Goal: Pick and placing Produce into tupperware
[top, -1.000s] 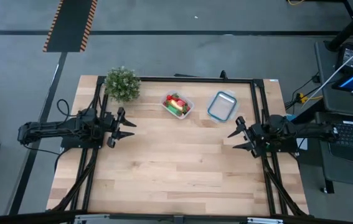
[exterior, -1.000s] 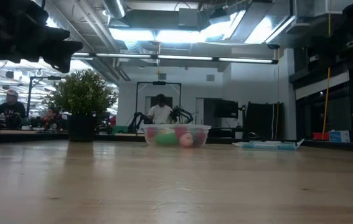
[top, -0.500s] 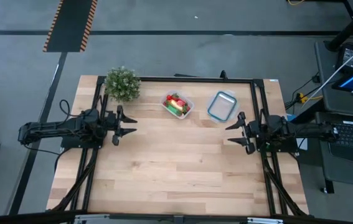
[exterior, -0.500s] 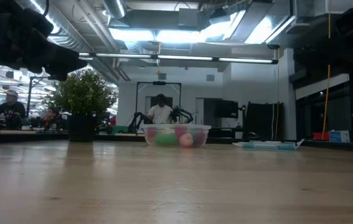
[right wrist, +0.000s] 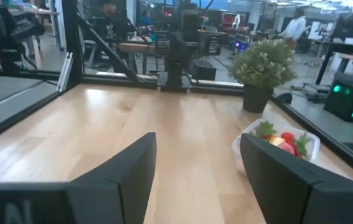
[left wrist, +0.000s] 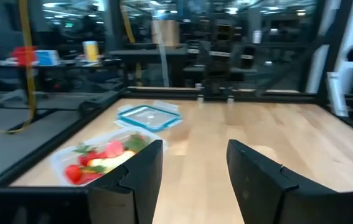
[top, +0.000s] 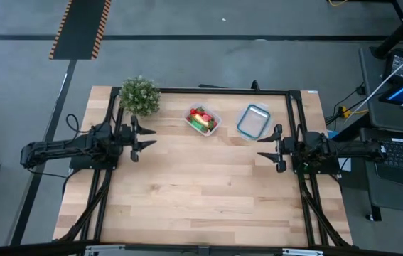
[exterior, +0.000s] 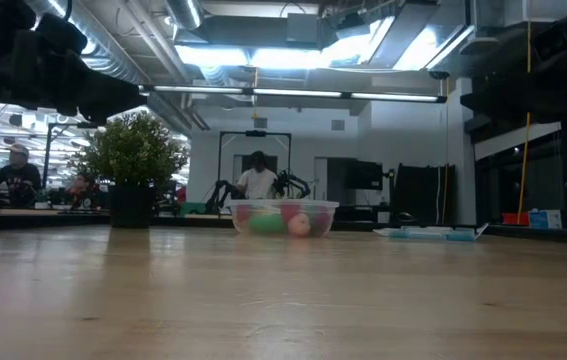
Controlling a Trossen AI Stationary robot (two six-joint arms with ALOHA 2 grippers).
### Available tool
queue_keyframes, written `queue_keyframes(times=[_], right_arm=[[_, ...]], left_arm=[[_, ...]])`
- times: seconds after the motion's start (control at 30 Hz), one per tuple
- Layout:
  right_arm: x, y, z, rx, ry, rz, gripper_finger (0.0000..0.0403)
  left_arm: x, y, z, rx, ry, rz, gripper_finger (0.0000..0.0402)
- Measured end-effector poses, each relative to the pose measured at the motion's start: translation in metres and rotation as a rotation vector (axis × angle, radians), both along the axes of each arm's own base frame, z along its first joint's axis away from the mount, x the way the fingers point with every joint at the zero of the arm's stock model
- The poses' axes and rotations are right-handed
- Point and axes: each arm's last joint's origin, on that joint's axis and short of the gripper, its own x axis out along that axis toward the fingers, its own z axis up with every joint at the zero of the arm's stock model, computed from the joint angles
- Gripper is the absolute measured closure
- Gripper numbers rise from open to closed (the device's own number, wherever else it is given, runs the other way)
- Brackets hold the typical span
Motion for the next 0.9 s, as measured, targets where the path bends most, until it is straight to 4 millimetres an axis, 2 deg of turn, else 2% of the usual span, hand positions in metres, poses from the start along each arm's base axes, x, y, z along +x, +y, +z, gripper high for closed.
queue_keyframes(times=[0.13, 0.33, 0.67, 0.9], right_arm=[[0.0, 0.0, 0.0, -0.034, 0.001, 0.0, 0.0169], [0.0008, 0.0002, -0.0013, -0.054, 0.016, 0.009, 0.0169], [0.0033, 0.0006, -0.005, 0.11, 0.059, 0.012, 0.0169], [0.0037, 0.0009, -0.0057, 0.157, 0.068, 0.018, 0.0169]], left_arm=[[-0.0006, 0.0032, 0.0002, -0.001, -0.003, 0.074, 0.0234], [-0.001, 0.0047, 0.0001, -0.02, -0.006, 0.097, 0.0229], [-0.0011, 0.0051, -0.0004, -0.024, -0.001, 0.113, 0.0233], [-0.0011, 0.0051, -0.0005, -0.024, 0.0, 0.113, 0.0227]])
